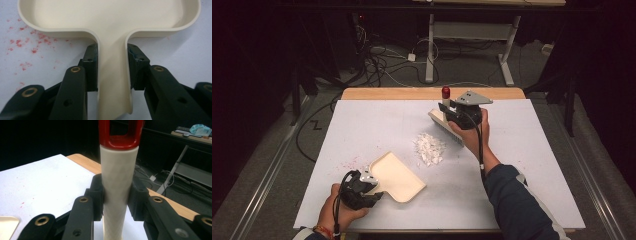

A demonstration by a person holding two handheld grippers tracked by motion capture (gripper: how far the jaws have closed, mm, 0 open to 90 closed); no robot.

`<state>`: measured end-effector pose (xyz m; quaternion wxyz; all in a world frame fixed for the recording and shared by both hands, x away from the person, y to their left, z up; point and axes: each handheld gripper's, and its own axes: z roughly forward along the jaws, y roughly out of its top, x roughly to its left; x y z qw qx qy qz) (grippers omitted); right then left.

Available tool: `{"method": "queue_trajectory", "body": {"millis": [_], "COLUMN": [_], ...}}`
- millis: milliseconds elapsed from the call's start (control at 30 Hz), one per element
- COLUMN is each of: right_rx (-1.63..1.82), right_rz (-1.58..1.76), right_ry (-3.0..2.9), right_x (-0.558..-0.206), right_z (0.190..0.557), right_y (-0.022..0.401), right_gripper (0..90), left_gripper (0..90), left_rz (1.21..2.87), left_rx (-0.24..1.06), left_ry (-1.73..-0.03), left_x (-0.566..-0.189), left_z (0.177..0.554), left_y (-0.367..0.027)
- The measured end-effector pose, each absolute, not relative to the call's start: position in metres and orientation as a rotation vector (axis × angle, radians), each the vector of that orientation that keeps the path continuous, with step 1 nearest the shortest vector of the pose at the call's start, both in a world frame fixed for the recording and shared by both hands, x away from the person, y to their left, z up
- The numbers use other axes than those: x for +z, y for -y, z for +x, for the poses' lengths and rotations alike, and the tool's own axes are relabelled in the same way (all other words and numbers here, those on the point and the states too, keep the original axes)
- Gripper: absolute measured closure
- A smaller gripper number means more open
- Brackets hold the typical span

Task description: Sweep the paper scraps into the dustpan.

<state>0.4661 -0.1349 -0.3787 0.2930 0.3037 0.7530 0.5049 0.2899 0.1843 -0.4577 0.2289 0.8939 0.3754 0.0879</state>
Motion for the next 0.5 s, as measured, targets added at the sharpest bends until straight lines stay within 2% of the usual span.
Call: {"method": "queue_trajectory", "body": {"millis": [500], "right_rx": [1.332], "right_rz": [0.797], "right_ry": [-2.031], "right_x": [-0.3783], "right_z": [0.4622], "right_y": [0.1307], "right_gripper": [70.2], "left_gripper": [63.5], "left_rz": [2.459], "left_rx": [0.234], "left_ry": [-1.031], "left_x": [-0.4570], "left_z": [0.2915], "left_y": [-0.1854]}}
